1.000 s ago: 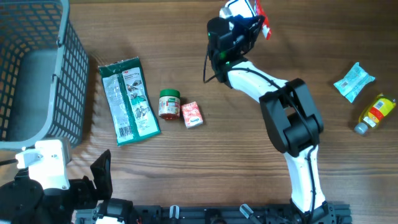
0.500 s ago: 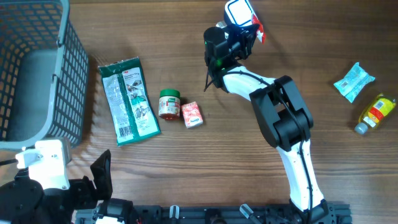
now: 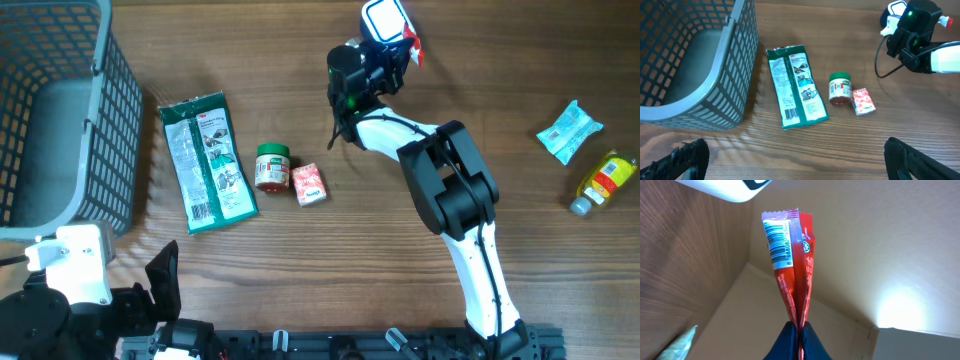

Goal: Scan the item barcode
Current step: 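Hold the sachet's barcode in front of the scanner window, then carry the sachet right and drop it beside the bottle, then reach the right gripper to the red Bellone pack and grasp it, then lift the Bellone pack up toward the scanner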

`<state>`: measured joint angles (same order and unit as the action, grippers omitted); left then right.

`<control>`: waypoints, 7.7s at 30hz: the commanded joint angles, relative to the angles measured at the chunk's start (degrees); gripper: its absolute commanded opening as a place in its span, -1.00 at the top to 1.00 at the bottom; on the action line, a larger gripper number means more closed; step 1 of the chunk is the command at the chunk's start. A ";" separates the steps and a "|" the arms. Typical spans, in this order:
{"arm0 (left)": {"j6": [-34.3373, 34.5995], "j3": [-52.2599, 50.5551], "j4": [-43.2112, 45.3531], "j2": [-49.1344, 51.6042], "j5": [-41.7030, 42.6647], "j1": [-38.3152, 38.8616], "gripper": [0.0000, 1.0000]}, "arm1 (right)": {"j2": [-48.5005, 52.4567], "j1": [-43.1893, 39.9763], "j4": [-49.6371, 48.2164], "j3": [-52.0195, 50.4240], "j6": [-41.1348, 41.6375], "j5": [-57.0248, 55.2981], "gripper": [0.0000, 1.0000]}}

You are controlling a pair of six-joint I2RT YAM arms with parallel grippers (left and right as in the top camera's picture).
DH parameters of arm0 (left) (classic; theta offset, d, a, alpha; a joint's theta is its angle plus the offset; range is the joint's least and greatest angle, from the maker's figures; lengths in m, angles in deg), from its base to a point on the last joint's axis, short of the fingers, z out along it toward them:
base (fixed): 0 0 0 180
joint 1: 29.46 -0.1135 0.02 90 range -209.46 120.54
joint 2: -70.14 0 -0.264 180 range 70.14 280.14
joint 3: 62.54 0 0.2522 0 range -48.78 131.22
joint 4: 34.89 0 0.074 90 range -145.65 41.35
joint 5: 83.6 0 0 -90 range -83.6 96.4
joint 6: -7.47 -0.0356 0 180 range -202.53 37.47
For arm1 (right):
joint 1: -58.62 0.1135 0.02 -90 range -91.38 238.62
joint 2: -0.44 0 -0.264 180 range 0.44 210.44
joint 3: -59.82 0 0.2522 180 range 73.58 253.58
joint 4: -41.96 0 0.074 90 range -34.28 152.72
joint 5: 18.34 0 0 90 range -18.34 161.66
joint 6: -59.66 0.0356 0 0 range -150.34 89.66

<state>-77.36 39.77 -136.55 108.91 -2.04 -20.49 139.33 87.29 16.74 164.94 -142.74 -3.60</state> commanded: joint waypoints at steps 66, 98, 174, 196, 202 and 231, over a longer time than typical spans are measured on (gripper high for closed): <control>-0.68 0.07 0.11 -0.04 0.31 -0.20 -1.00 | 0.85 0.85 26.47 4.00 97.24 34.99 0.92; -0.68 0.07 0.11 -0.04 0.28 -0.20 -1.00 | -31.61 -48.15 90.07 0.17 114.09 97.07 0.91; -0.68 0.07 0.11 -0.04 0.31 -0.20 -1.00 | -14.97 1.49 72.61 -12.20 114.62 105.37 0.91; -0.68 0.07 0.11 -0.04 0.28 -0.20 -1.00 | -21.14 -20.68 69.92 -12.20 110.92 162.66 0.91; -0.68 0.07 0.11 -0.04 0.31 -0.20 -1.00 | -21.79 -30.86 69.94 -12.17 112.41 168.23 0.91; -0.68 0.07 0.11 -0.04 0.31 -0.20 -1.00 | -40.24 -32.68 54.90 -10.58 131.69 116.19 0.92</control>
<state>-77.36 39.77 -136.55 108.91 -2.04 -20.49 103.55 54.09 71.75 152.39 -15.90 127.74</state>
